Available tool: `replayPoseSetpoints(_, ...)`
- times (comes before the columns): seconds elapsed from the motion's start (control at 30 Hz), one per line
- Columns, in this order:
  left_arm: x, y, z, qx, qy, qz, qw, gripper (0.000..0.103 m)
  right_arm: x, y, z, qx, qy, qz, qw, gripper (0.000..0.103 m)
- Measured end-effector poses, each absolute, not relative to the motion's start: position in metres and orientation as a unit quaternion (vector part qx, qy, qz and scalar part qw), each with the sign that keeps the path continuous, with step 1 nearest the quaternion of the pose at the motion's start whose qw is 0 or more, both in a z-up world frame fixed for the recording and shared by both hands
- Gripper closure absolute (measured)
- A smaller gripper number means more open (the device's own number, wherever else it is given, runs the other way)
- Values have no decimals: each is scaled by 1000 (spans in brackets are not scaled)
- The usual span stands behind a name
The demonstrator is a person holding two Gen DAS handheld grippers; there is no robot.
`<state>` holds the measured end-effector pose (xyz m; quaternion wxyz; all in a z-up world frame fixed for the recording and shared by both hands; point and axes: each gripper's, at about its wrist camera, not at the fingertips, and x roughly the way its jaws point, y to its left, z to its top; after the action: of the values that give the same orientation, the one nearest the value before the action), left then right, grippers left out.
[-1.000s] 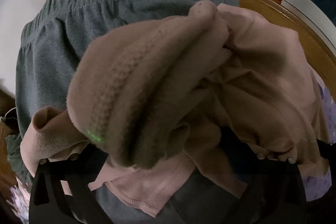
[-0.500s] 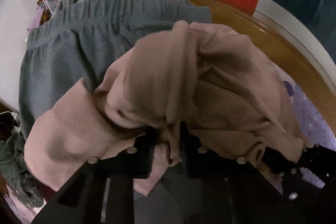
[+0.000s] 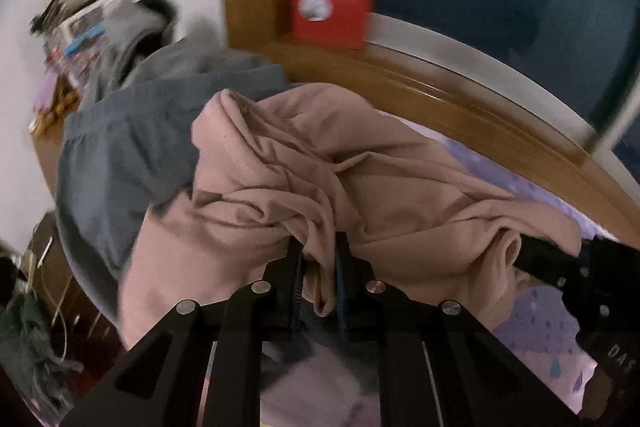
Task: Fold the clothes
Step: 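Lift the pink-beige garment off the grey clothes and pull it across the bed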
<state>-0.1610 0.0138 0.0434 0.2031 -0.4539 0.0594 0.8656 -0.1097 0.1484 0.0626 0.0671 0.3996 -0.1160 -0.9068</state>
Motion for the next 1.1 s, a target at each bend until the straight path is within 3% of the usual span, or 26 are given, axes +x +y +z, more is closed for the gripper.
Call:
replayPoseSetpoints(0.3,-56,110,56,-441,107,824,340,89,25,236,85,392,-155,-906,-50,92)
replayPoseSetpoints(0.53,-10,181,19,-498,140,773,367,83,97,299,41,443,-203,-865,-115,91)
replayPoseSetpoints(0.6,0,192,2,-517,155,765,351,83,104,312,16,468,-222,-848,-112,88)
replayPoseSetpoints(0.7,18,181,-8,-530,151,766,332,83,112,327,-14,503,-242,-823,-106,75)
replayPoseSetpoints(0.8,23,157,-5,-528,129,774,327,81,115,334,-19,519,-242,-816,-84,73)
replayPoseSetpoints(0.9,28,133,1,-514,125,791,306,75,119,339,-7,526,-213,-820,-77,63)
replayPoseSetpoints(1.03,30,100,8,-497,130,813,275,73,111,332,27,525,-137,-836,-83,61)
replayPoseSetpoints(1.1,26,93,2,-499,122,811,280,71,94,319,37,516,-93,-848,-75,49)
